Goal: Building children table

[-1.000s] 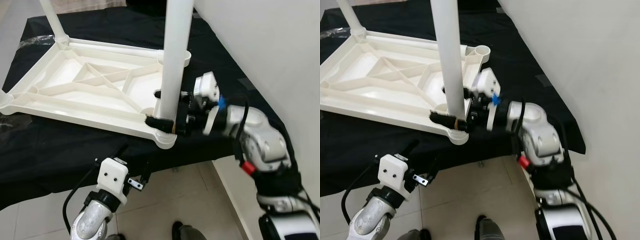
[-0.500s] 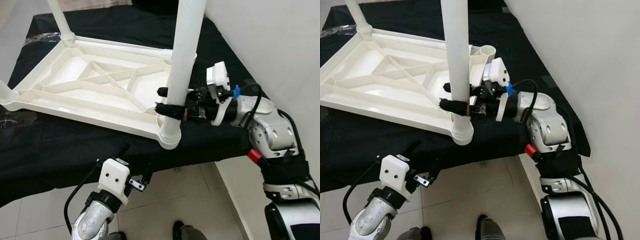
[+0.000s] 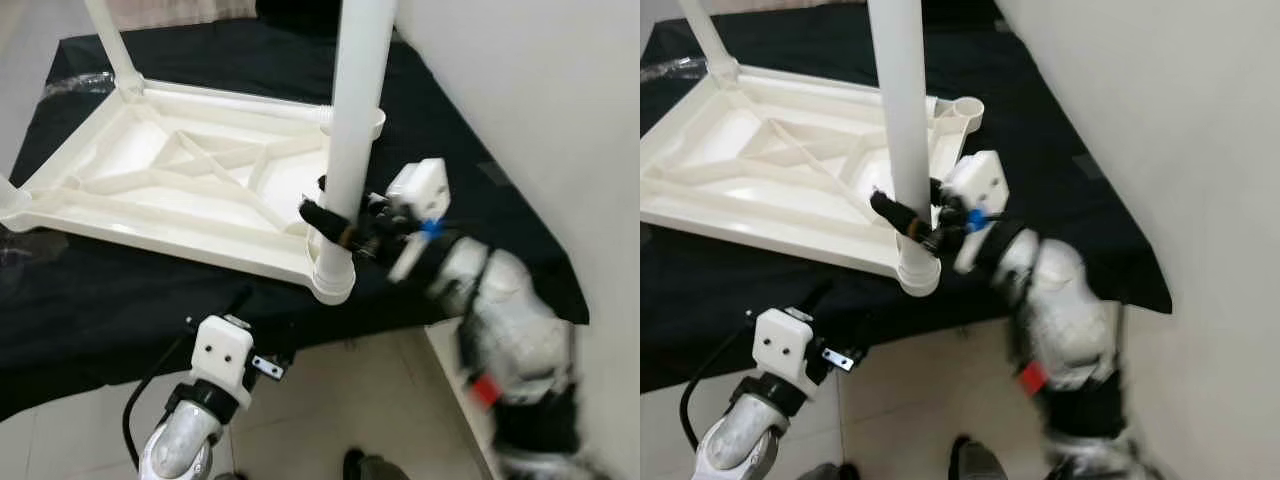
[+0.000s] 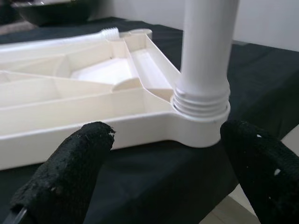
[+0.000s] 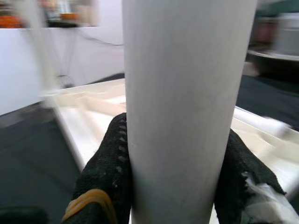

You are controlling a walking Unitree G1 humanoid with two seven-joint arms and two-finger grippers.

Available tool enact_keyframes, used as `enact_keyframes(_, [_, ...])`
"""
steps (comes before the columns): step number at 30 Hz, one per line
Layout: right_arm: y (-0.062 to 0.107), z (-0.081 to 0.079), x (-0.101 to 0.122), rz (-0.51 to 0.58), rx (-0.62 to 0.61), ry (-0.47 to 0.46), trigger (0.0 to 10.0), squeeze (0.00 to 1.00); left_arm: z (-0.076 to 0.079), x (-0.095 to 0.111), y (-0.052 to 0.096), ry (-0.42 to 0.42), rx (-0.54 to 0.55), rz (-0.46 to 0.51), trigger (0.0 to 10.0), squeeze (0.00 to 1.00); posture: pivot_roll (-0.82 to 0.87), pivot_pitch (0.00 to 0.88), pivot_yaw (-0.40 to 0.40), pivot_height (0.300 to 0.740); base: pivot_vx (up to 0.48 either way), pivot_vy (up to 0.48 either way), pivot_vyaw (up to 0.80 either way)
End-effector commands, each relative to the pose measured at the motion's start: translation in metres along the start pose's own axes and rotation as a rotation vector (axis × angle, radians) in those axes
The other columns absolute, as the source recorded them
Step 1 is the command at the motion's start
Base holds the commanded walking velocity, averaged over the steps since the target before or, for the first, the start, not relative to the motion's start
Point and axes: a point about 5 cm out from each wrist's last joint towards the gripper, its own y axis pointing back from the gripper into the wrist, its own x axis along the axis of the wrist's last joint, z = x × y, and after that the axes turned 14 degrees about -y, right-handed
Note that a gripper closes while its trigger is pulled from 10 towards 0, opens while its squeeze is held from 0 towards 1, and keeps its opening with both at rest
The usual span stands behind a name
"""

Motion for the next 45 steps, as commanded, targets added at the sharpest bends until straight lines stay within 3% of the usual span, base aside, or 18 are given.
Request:
enact_keyframes(1, [0.012,-0.012,-0.070,-0.361,-0.075,-0.102,0.0,0.00,-0.001,-0.002,0.003,0.002,-0.006,-0.015,10.0,0.00,-0.01,0.277,-0.010,0.740,0.000,0.000,0.00])
enact_keyframes(6, [0.003,-0.007,-0.063,-0.331,-0.071,-0.080,0.0,0.00,0.000,-0.002,0.004,0.001,-0.009,-0.015,10.0,0.00,0.00,0.269,-0.015,0.740,0.000,0.000,0.00])
enact_keyframes(7, [0.000,-0.003,-0.059,-0.319,-0.088,-0.066,1.5,0.00,0.000,-0.002,0.004,0.001,-0.008,-0.016,10.0,0.00,0.00,0.264,-0.018,0.740,0.000,0.000,0.00])
enact_keyframes(8, [0.000,-0.003,-0.059,-0.319,-0.088,-0.066,1.5,0.00,0.000,-0.002,0.004,0.001,-0.008,-0.016,10.0,0.00,0.00,0.264,-0.018,0.740,0.000,0.000,0.00])
enact_keyframes(9, [-0.003,0.003,-0.054,-0.299,-0.108,-0.054,10.0,0.00,0.000,-0.003,0.004,0.001,-0.006,-0.017,10.0,0.00,0.00,0.250,-0.023,0.740,0.000,0.000,0.00])
enact_keyframes(12, [-0.013,0.009,-0.035,-0.192,-0.074,-0.071,10.0,0.00,0.001,-0.004,0.003,0.001,-0.003,-0.018,10.0,0.00,0.00,0.248,-0.025,0.740,0.000,0.000,0.00])
enact_keyframes(13, [-0.016,0.009,-0.029,-0.168,-0.026,-0.081,10.0,1.00,0.001,-0.004,0.003,0.001,-0.002,-0.018,10.0,0.00,0.00,0.246,-0.025,0.740,0.000,0.000,0.00])
enact_keyframes(17, [-0.020,0.009,-0.022,-0.144,0.054,-0.057,10.0,1.00,0.001,-0.004,0.002,0.001,-0.001,-0.018,10.0,0.00,0.00,0.245,-0.023,0.740,0.000,0.000,0.00])
enact_keyframes(19, [-0.023,0.011,-0.006,-0.121,0.237,-0.028,10.0,1.00,-0.001,-0.004,0.001,0.002,0.000,-0.017,10.0,0.00,0.00,0.255,-0.013,0.740,0.000,0.000,0.00])
enact_keyframes(20, [-0.023,0.011,-0.006,-0.121,0.237,-0.028,10.0,1.00,-0.001,-0.004,0.001,0.002,0.000,-0.017,10.0,0.00,0.00,0.255,-0.013,0.740,0.000,0.000,0.00])
enact_keyframes(21, [-0.025,0.015,0.007,-0.119,0.365,-0.023,10.0,0.60,-0.002,-0.004,0.000,0.000,0.000,-0.017,10.0,0.00,-0.01,0.258,-0.002,0.740,0.000,0.000,0.00])
enact_keyframes(22, [-0.026,0.018,0.013,-0.115,0.401,-0.017,10.0,0.00,-0.002,-0.004,0.000,0.000,-0.002,-0.017,10.0,0.00,-0.01,0.258,-0.002,0.740,0.000,0.000,0.00])
enact_keyframes(28, [-0.027,0.028,0.039,-0.104,0.587,0.005,10.0,0.00,-0.001,-0.004,-0.001,0.002,-0.013,-0.013,10.0,0.00,0.00,0.251,-0.003,0.740,0.000,0.000,0.00])
enact_keyframes(39, [-0.027,0.047,0.052,-0.125,0.713,-0.009,9.5,0.00,0.000,-0.005,0.000,0.002,-0.009,-0.016,10.0,0.00,0.01,0.237,-0.007,0.740,0.000,0.000,0.00])
enact_keyframes(40, [-0.026,0.051,0.054,-0.127,0.724,-0.013,5.7,0.00,0.000,-0.005,-0.001,0.003,-0.010,-0.016,10.0,0.00,0.00,0.236,-0.007,0.740,0.000,0.000,0.00])
enact_keyframes(41, [-0.025,0.054,0.056,-0.128,0.735,-0.016,5.7,0.00,0.000,-0.005,-0.001,0.003,-0.010,-0.015,10.0,0.00,0.00,0.237,-0.007,0.740,0.000,0.000,0.00])
enact_keyframes(42, [-0.023,0.056,0.057,-0.134,0.753,-0.017,0.0,0.00,0.001,-0.005,-0.001,0.005,-0.011,-0.015,10.0,0.00,0.00,0.240,-0.009,0.740,0.000,0.000,0.00])
enact_keyframes(45, [-0.021,0.059,0.059,-0.145,0.772,-0.004,0.0,0.00,0.001,-0.005,-0.001,0.007,-0.012,-0.014,10.0,0.00,0.00,0.239,-0.009,0.740,0.000,0.000,0.00])
